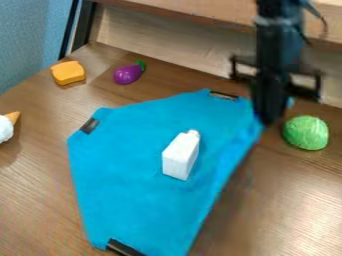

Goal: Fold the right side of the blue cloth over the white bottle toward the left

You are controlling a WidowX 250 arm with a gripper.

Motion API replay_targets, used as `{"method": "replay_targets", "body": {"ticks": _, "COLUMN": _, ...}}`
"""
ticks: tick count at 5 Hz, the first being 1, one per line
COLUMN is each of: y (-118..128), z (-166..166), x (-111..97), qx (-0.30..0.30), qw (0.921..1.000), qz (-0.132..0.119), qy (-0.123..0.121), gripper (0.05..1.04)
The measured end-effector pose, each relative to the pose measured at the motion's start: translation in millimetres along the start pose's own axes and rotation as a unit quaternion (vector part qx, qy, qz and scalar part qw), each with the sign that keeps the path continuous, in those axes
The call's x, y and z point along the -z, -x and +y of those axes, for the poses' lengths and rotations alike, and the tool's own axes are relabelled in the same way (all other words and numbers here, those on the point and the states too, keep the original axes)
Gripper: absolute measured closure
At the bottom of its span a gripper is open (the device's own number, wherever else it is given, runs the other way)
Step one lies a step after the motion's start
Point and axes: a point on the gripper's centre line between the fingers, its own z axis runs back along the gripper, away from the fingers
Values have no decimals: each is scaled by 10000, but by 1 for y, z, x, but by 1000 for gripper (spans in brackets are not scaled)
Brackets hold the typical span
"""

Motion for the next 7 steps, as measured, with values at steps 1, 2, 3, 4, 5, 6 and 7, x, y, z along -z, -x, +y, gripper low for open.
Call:
{"method": "replay_targets", "body": {"ticks": 1, "y": 15, "z": 30, "x": -20, "qx": -332, "qw": 9993, "qz": -158, "qy": 70, "gripper": 1020}}
{"method": "replay_targets", "body": {"ticks": 2, "y": 36, "z": 58, "x": -31, "qx": -673, "qw": 9974, "qz": -230, "qy": 122, "gripper": 1020}}
{"method": "replay_targets", "body": {"ticks": 3, "y": 52, "z": 81, "x": -28, "qx": -898, "qw": 9957, "qz": -134, "qy": 179, "gripper": 1020}}
{"method": "replay_targets", "body": {"ticks": 4, "y": 65, "z": 114, "x": -26, "qx": -1146, "qw": 9933, "qz": -75, "qy": 132, "gripper": 1020}}
{"method": "replay_targets", "body": {"ticks": 5, "y": 68, "z": 136, "x": -17, "qx": -1022, "qw": 9947, "qz": 59, "qy": -12, "gripper": 1020}}
{"method": "replay_targets", "body": {"ticks": 6, "y": 59, "z": 154, "x": -9, "qx": -709, "qw": 9969, "qz": 139, "qy": -317, "gripper": 1020}}
{"method": "replay_targets", "body": {"ticks": 7, "y": 53, "z": 167, "x": -2, "qx": -512, "qw": 9968, "qz": 241, "qy": -557, "gripper": 1020}}
